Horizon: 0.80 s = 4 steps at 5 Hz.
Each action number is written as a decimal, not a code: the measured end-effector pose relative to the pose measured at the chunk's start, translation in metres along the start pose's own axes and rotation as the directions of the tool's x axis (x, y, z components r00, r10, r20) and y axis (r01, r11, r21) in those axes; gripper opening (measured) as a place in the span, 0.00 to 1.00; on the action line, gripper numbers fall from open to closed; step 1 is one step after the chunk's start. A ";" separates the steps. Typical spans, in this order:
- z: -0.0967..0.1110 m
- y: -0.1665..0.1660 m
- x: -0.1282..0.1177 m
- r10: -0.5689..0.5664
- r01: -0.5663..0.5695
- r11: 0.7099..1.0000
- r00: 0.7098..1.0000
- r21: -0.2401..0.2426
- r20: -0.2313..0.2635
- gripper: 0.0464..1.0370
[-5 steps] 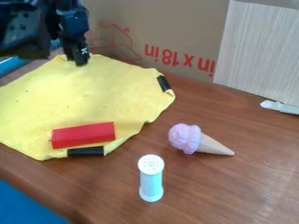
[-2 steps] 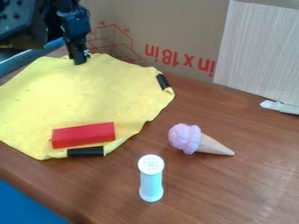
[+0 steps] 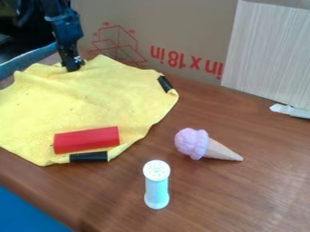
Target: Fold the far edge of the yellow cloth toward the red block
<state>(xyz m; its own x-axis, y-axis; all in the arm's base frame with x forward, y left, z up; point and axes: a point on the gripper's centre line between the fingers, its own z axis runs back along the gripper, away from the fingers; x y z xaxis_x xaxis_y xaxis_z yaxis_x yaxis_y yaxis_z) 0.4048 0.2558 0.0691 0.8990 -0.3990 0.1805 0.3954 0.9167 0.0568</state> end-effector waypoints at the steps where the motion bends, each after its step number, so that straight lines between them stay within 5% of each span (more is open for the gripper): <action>1: 0.013 -0.016 -0.008 -0.053 0.052 0.998 0.997 0.020 0.049 0.03; 4: 0.037 -0.073 -0.045 -0.219 0.207 0.974 0.964 0.092 0.152 0.03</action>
<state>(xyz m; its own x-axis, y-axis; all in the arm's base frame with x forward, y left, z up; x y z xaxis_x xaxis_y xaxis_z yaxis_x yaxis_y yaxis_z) 0.3285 0.2071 0.0930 0.7510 -0.5825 0.3110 0.5540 0.8121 0.1832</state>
